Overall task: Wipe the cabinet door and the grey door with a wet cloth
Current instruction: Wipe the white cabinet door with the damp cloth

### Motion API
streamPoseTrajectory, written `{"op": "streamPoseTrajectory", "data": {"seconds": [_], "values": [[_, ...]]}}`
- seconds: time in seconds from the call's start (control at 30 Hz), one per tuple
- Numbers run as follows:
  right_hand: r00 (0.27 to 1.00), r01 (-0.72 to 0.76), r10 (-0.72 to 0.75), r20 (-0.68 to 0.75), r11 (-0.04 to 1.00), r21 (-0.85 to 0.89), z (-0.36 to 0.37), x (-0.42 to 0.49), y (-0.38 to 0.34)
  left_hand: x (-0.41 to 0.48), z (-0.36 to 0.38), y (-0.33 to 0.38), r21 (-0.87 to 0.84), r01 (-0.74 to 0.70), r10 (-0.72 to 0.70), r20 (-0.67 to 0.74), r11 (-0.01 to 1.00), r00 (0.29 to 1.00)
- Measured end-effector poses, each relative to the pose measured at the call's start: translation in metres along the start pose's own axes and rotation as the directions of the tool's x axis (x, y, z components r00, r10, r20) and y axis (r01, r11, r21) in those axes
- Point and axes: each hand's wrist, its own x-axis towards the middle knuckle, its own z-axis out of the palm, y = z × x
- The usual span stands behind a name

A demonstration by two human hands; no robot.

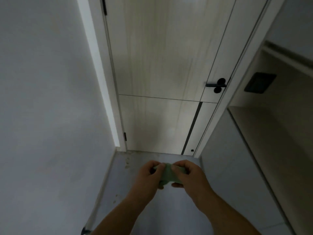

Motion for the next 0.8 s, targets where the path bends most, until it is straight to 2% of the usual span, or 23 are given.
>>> {"op": "streamPoseTrajectory", "data": {"seconds": [0.2, 0.37, 0.5, 0.57, 0.67, 0.8], "values": [[0.983, -0.013, 0.034, -0.181, 0.993, 0.118, -0.044, 0.111, -0.043, 0.146, 0.033, 0.056, 0.089, -0.065, 0.042, 0.234, 0.994, 0.971], [0.958, 0.016, 0.061, -0.281, 0.964, 0.265, -0.073, 0.191, -0.078, 0.255, 0.066, 0.102, 0.108, -0.096, 0.057, 0.314, 0.990, 0.948], [0.939, 0.042, 0.044, -0.340, 0.970, 0.239, -0.103, 0.254, -0.108, 0.330, 0.099, 0.137, 0.069, -0.041, 0.016, 0.329, 0.997, 0.944], [0.925, 0.059, 0.040, -0.377, 0.967, 0.247, -0.128, 0.303, -0.117, 0.383, 0.128, 0.149, 0.085, -0.040, 0.004, 0.382, 0.996, 0.924], [0.919, 0.091, -0.002, -0.394, 0.974, 0.208, -0.144, 0.327, -0.131, 0.410, 0.143, 0.165, 0.069, -0.032, 0.002, 0.402, 0.997, 0.916], [0.915, 0.111, -0.034, -0.402, 0.979, 0.171, -0.191, 0.406, -0.146, 0.491, 0.191, 0.182, 0.046, 0.002, -0.020, 0.388, 0.999, 0.921]]}}
